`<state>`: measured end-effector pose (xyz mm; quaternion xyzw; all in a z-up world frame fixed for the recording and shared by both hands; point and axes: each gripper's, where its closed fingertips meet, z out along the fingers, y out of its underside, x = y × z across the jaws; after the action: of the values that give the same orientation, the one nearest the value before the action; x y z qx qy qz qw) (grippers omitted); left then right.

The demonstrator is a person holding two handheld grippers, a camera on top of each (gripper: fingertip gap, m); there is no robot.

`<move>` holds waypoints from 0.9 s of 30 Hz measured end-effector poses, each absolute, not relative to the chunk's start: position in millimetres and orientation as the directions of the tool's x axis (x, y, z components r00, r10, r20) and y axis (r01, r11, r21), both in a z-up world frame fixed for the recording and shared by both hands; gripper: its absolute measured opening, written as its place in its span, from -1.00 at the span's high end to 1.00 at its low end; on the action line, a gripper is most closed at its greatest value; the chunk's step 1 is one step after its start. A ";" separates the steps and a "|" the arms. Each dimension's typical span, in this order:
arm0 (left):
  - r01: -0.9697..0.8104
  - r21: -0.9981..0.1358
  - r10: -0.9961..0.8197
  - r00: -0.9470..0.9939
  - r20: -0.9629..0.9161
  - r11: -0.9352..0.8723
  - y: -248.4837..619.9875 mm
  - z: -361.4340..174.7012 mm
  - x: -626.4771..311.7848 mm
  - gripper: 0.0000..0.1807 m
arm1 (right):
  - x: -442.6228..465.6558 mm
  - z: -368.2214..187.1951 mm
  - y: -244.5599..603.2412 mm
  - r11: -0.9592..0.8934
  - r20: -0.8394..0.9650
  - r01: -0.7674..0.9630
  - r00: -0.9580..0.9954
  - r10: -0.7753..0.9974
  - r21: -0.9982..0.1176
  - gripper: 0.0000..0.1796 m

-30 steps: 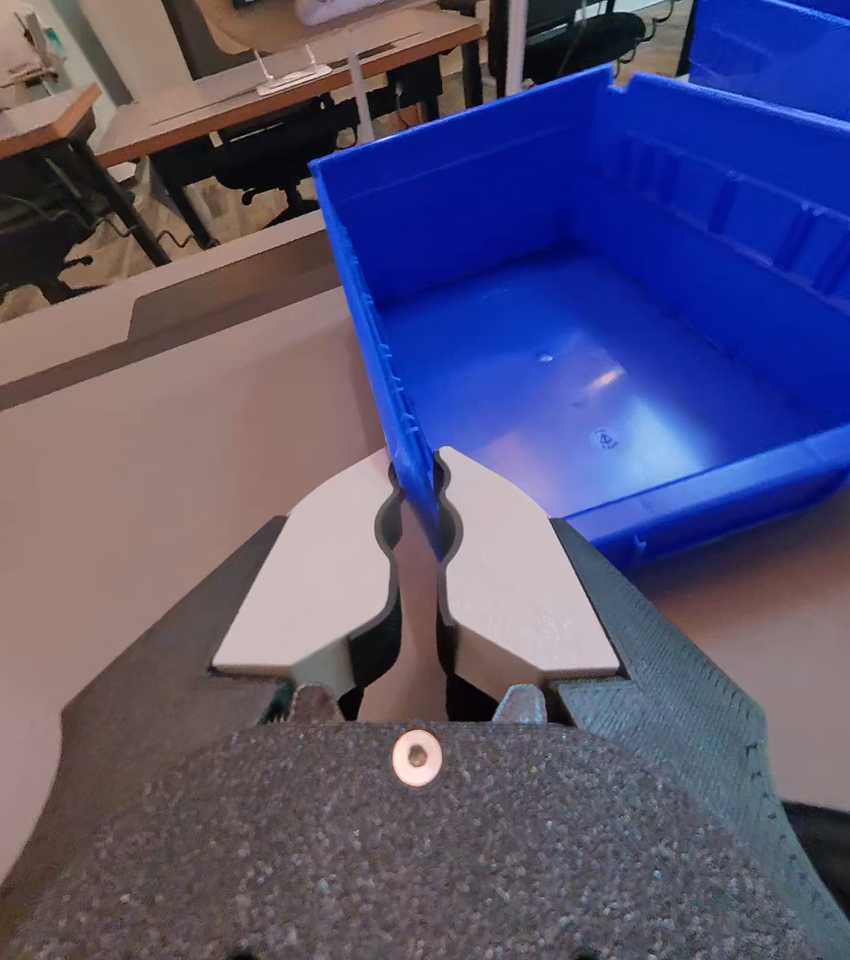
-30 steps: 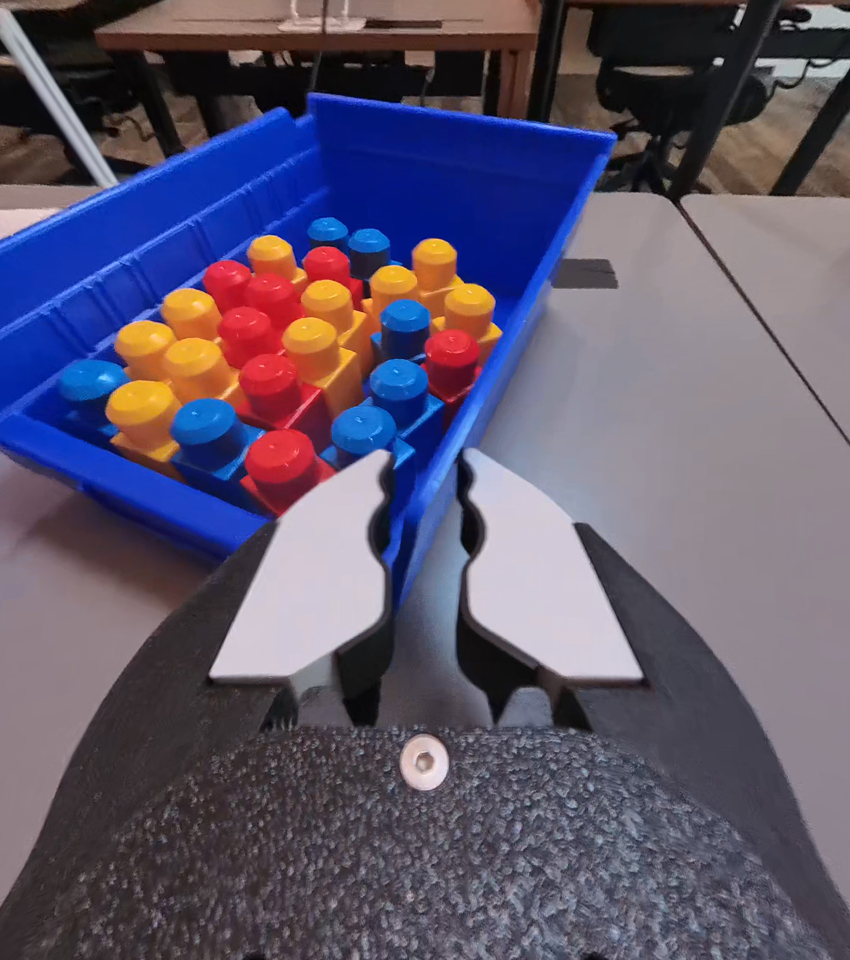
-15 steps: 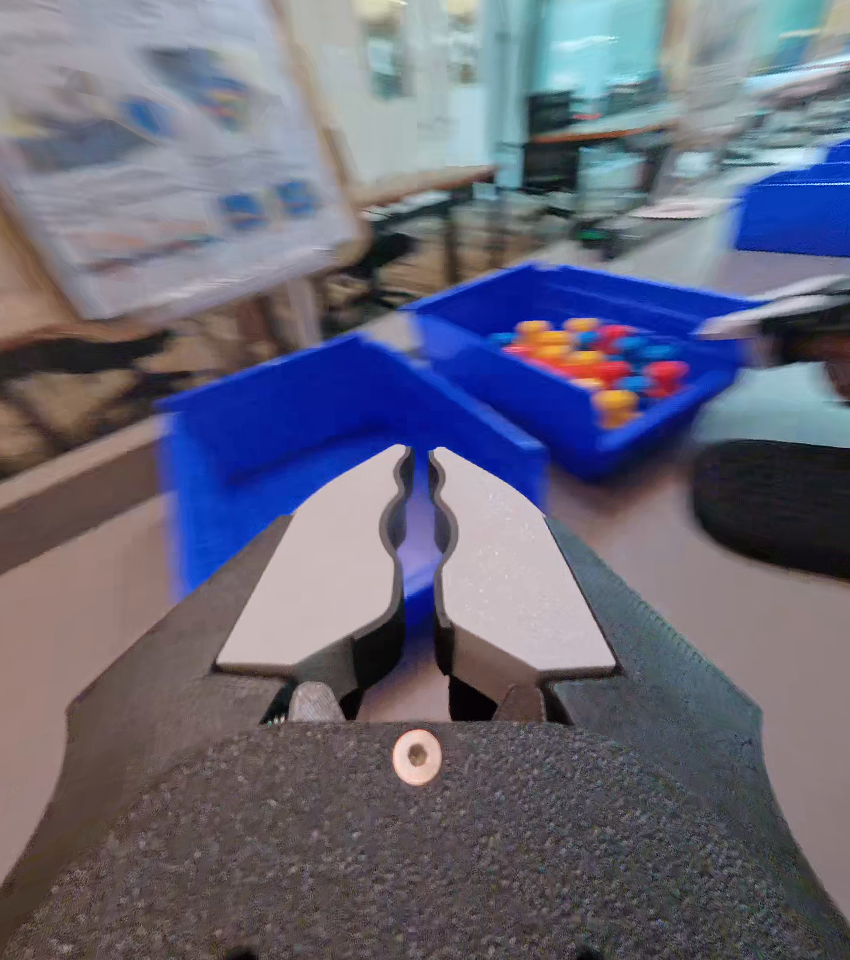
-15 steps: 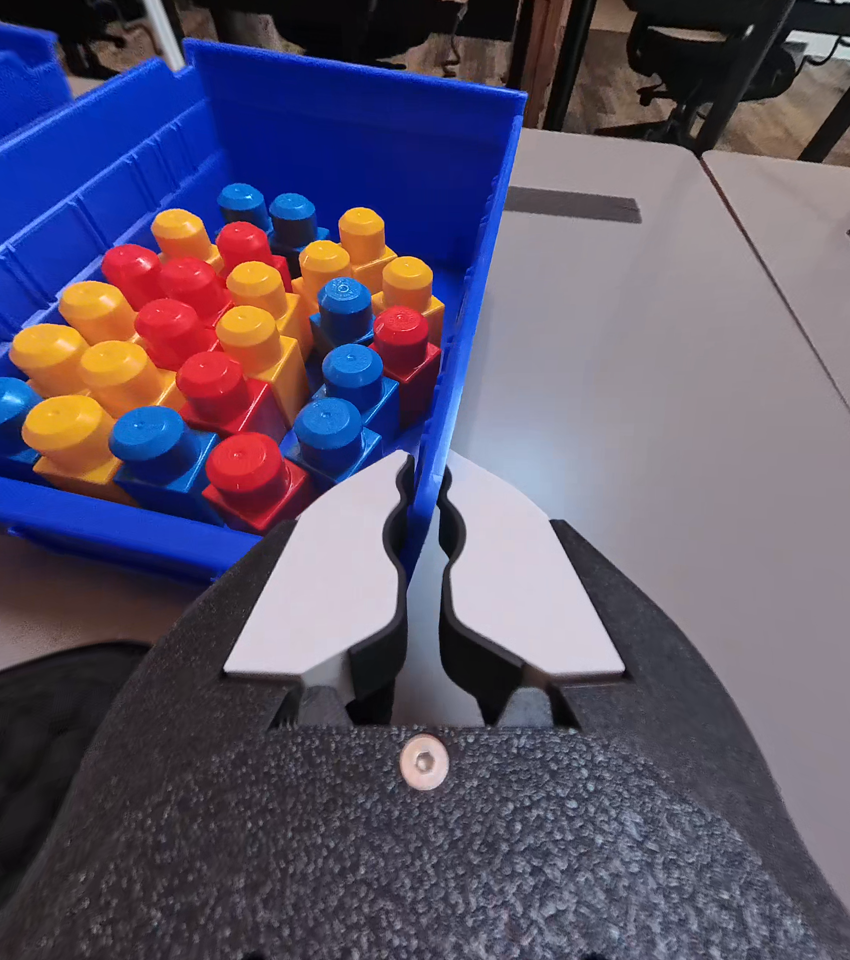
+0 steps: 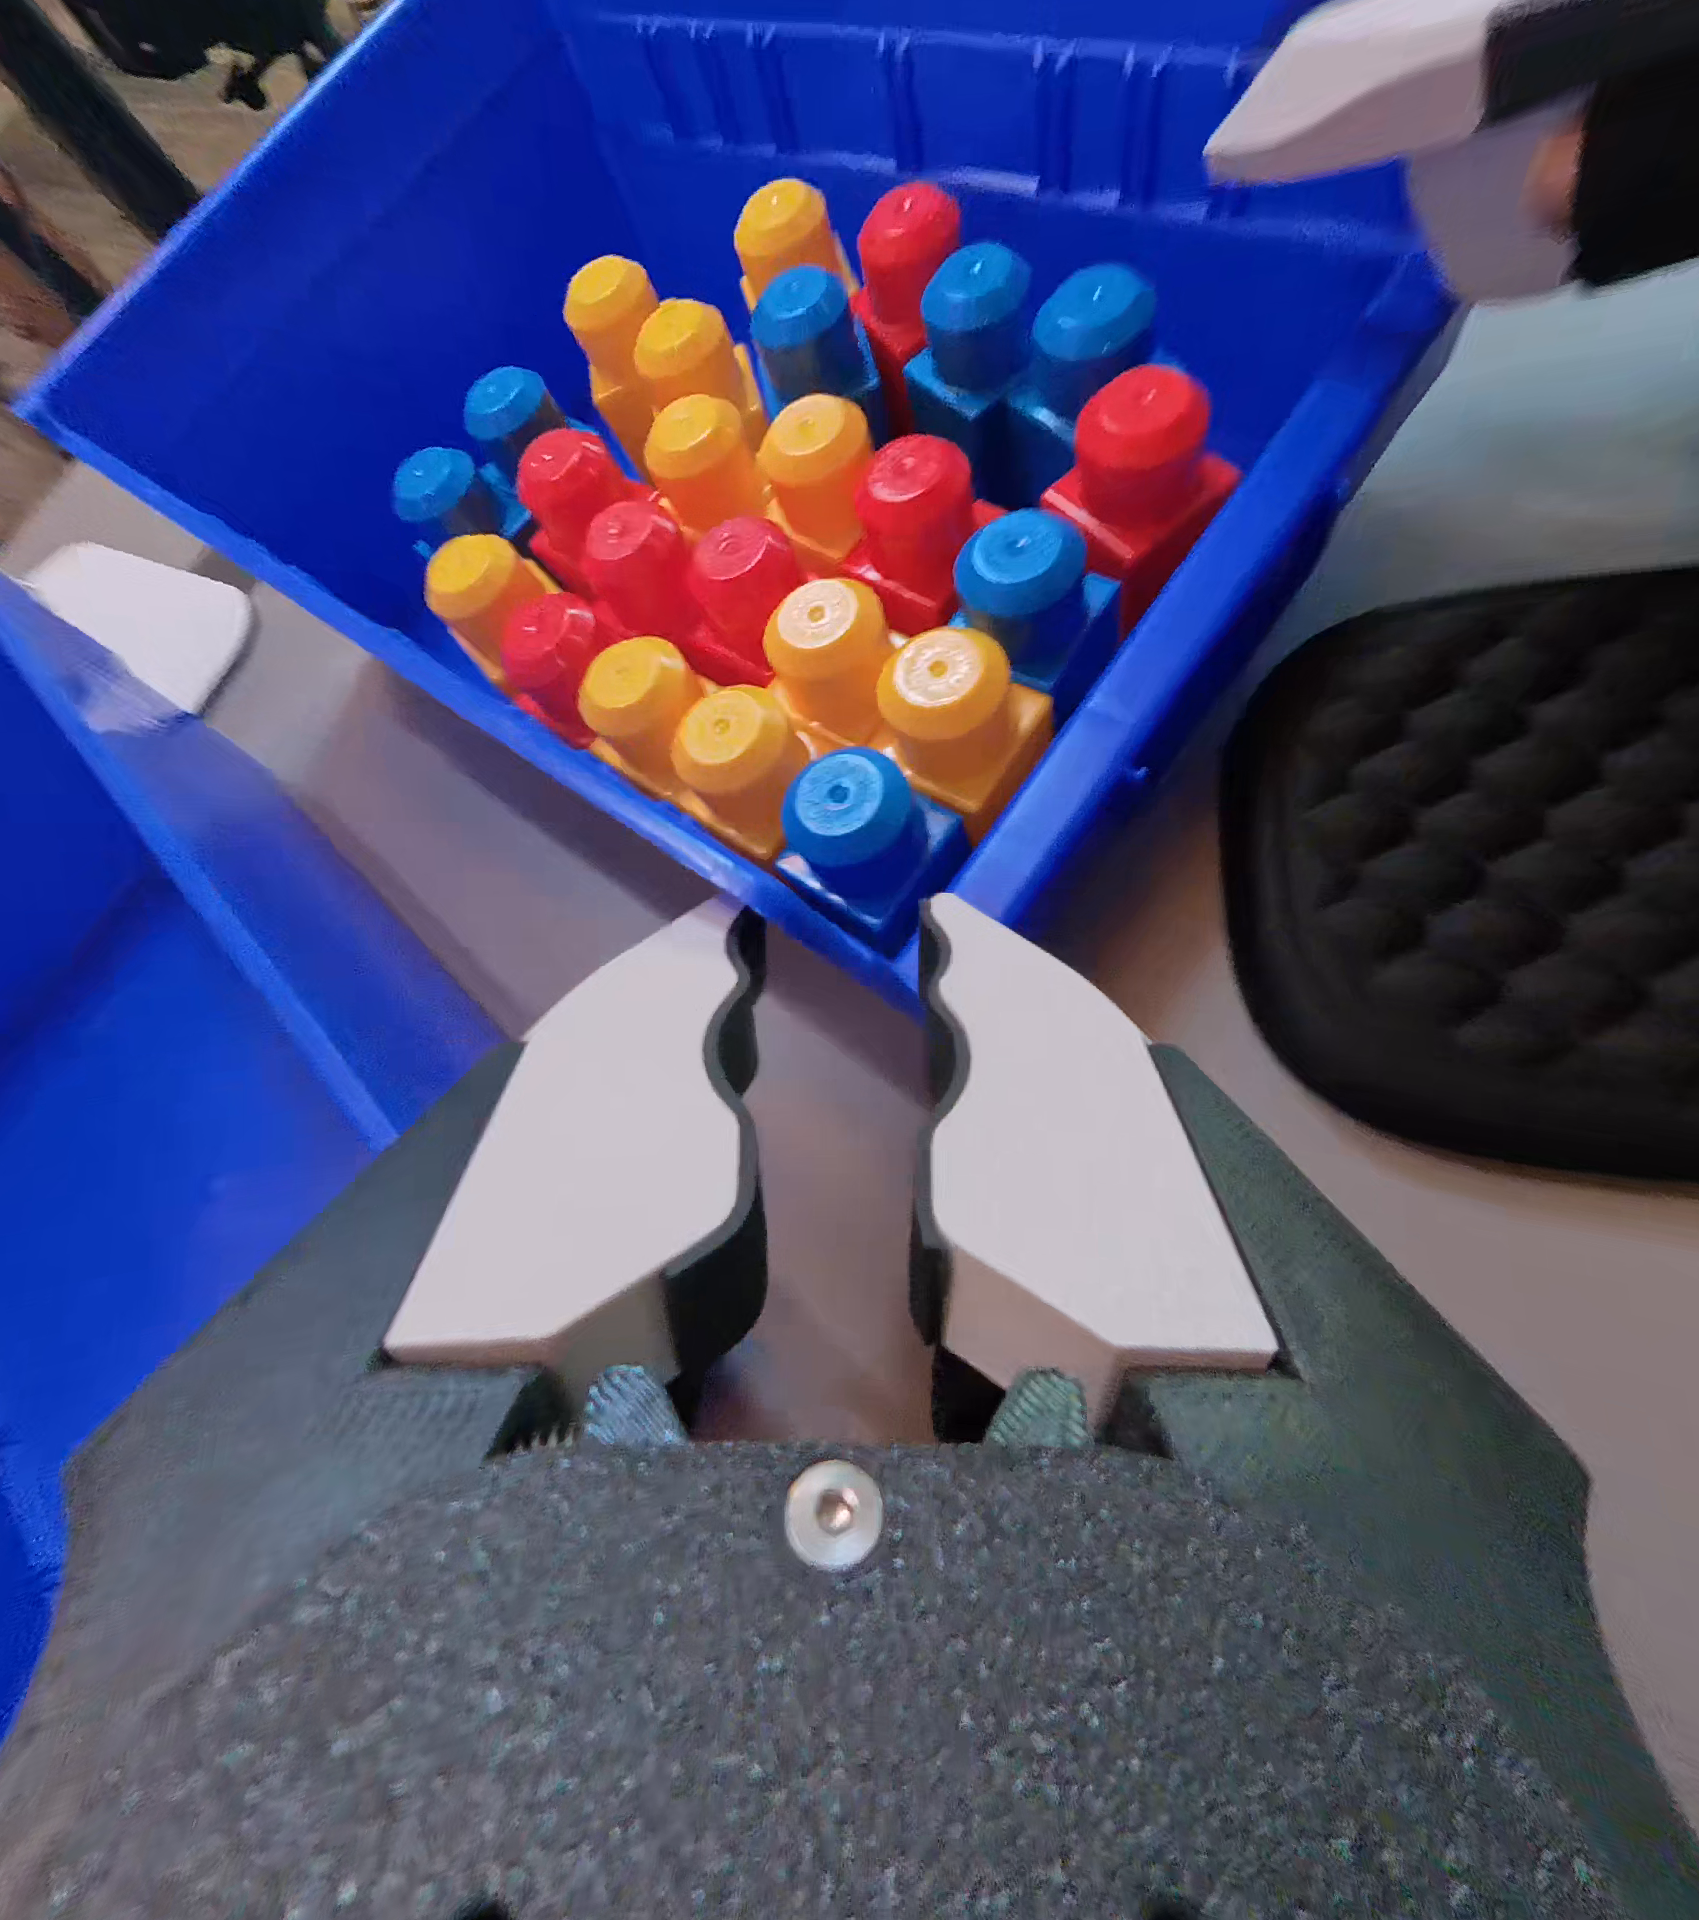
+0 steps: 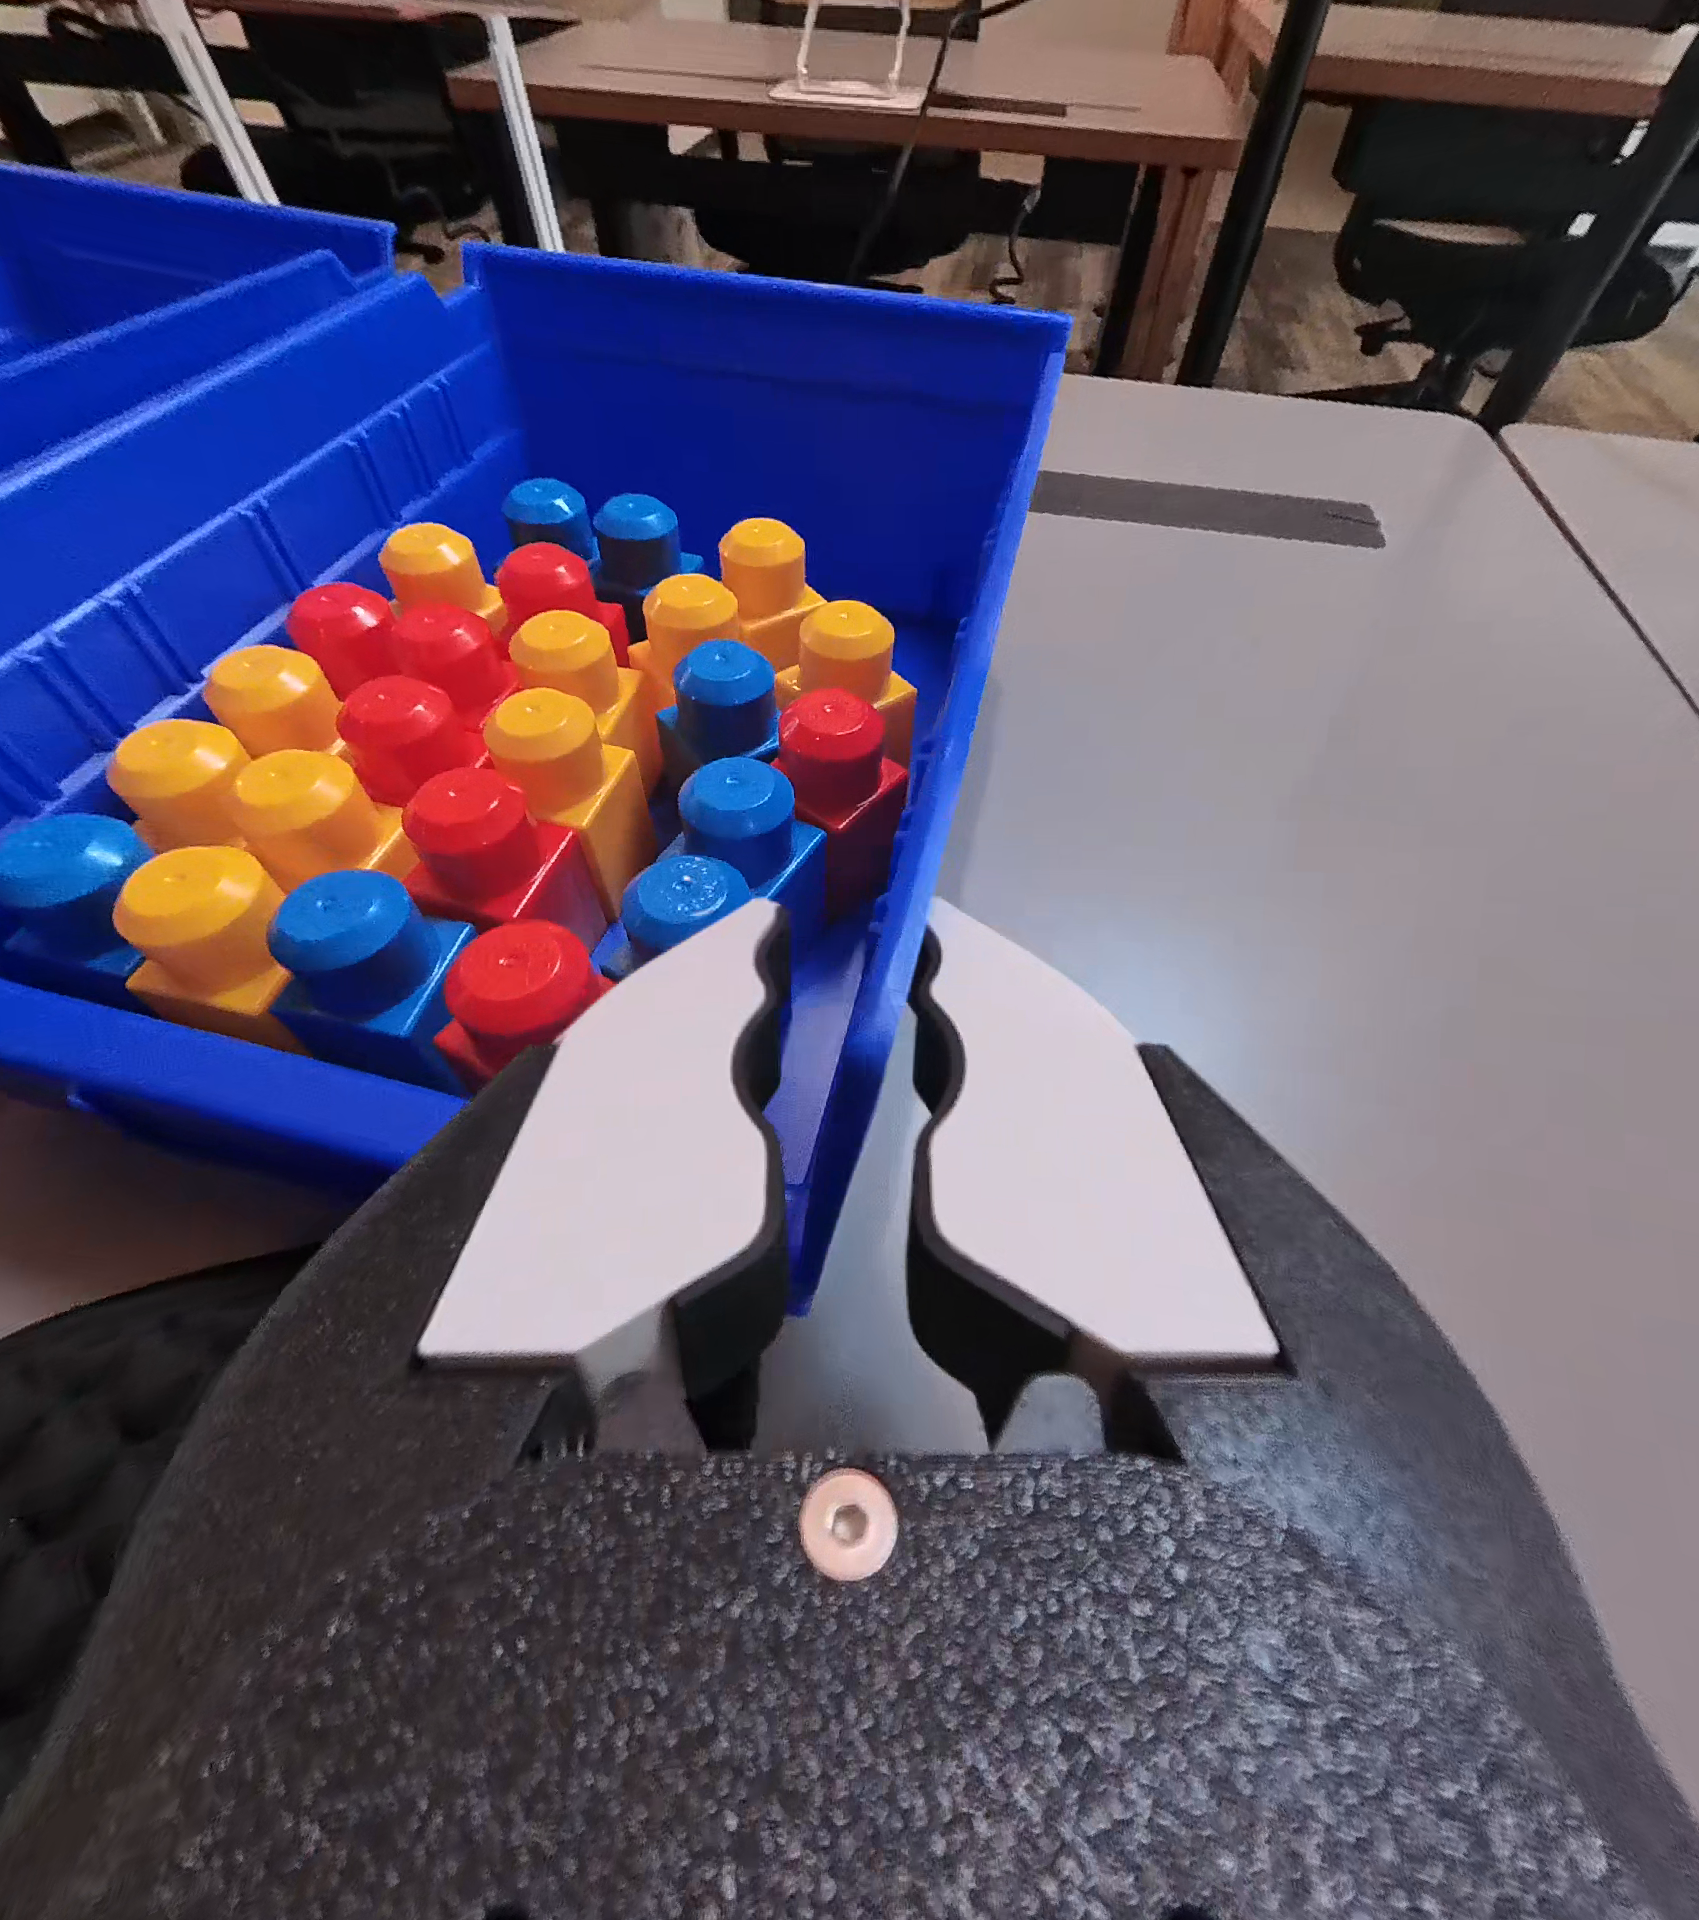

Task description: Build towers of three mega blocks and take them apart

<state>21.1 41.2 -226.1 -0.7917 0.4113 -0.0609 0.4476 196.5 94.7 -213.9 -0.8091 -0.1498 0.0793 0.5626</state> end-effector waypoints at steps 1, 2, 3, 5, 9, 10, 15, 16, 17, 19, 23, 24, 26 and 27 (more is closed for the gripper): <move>-0.636 -0.733 -0.695 0.640 -0.326 -0.241 44.9 -226.0 20.4 0.74 | 200.5 -214.0 95.7 -0.328 0.061 0.169 0.947 0.315 -0.929 0.85; -0.648 -0.726 -0.697 0.630 -0.341 -0.231 46.7 -226.0 22.7 0.74 | 205.0 -213.6 96.4 -0.336 0.071 0.174 0.952 0.297 -0.926 0.89; -0.642 -0.729 -0.700 0.632 -0.332 -0.235 47.2 -226.0 25.1 0.74 | 208.0 -213.1 96.7 -0.338 0.069 0.167 0.956 0.284 -0.926 0.93; -0.642 -0.732 -0.703 0.629 -0.333 -0.228 46.2 -225.4 28.2 0.75 | 211.8 -211.2 94.2 -0.321 0.095 0.181 0.959 0.266 -0.930 0.94; -0.621 -0.765 -0.696 0.625 -0.352 -0.171 43.5 -213.3 28.2 0.76 | 212.2 -190.6 82.8 -0.256 0.122 0.185 0.963 0.241 -0.949 0.96; -0.621 -0.770 -0.687 0.625 -0.371 -0.149 42.4 -204.6 27.4 0.76 | 211.8 -183.2 80.2 -0.241 0.129 0.186 0.964 0.234 -0.953 0.95; -0.572 -0.819 -0.627 0.654 -0.423 -0.044 28.8 -143.6 12.9 0.78 | 198.3 -135.4 63.7 -0.169 0.099 0.142 0.965 0.243 -0.975 0.94; -0.561 -0.827 -0.608 0.666 -0.433 -0.025 25.8 -131.0 6.3 0.79 | 191.6 -125.5 60.8 -0.155 0.088 0.131 0.962 0.259 -0.979 0.93; -0.551 -0.834 -0.586 0.678 -0.444 -0.006 22.4 -119.3 -1.7 0.80 | 183.4 -115.8 58.2 -0.138 0.075 0.118 0.957 0.280 -0.983 0.93; -0.533 -0.846 -0.546 0.701 -0.458 0.026 14.1 -99.7 -21.3 0.80 | 162.8 -97.0 53.3 -0.099 0.052 0.090 0.942 0.333 -0.991 0.91; -0.483 -0.873 -0.431 0.775 -0.462 0.068 -4.1 -67.4 -74.1 0.82 | 107.0 -66.9 48.3 -0.031 0.039 0.058 0.900 0.435 -0.998 0.90; -0.469 -0.881 -0.403 0.796 -0.452 0.062 -8.9 -62.1 -90.4 0.82 | 89.7 -61.0 47.3 -0.020 0.039 0.054 0.884 0.465 -0.998 0.89; -0.437 -0.899 -0.358 0.835 -0.417 0.028 -19.4 -55.5 -124.6 0.82 | 52.3 -52.9 45.8 -0.015 0.037 0.053 0.847 0.529 -0.998 0.88; -0.420 -0.908 -0.330 0.855 -0.400 0.013 -25.1 -52.7 -142.1 0.83 | 32.0 -51.3 46.0 -0.023 0.033 0.056 0.825 0.564 -0.998 0.88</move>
<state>-142.1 -25.1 -52.7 -0.7015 0.2673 0.0339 0.6597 32.0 46.0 -51.3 -0.6890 -0.2251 0.1919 0.6617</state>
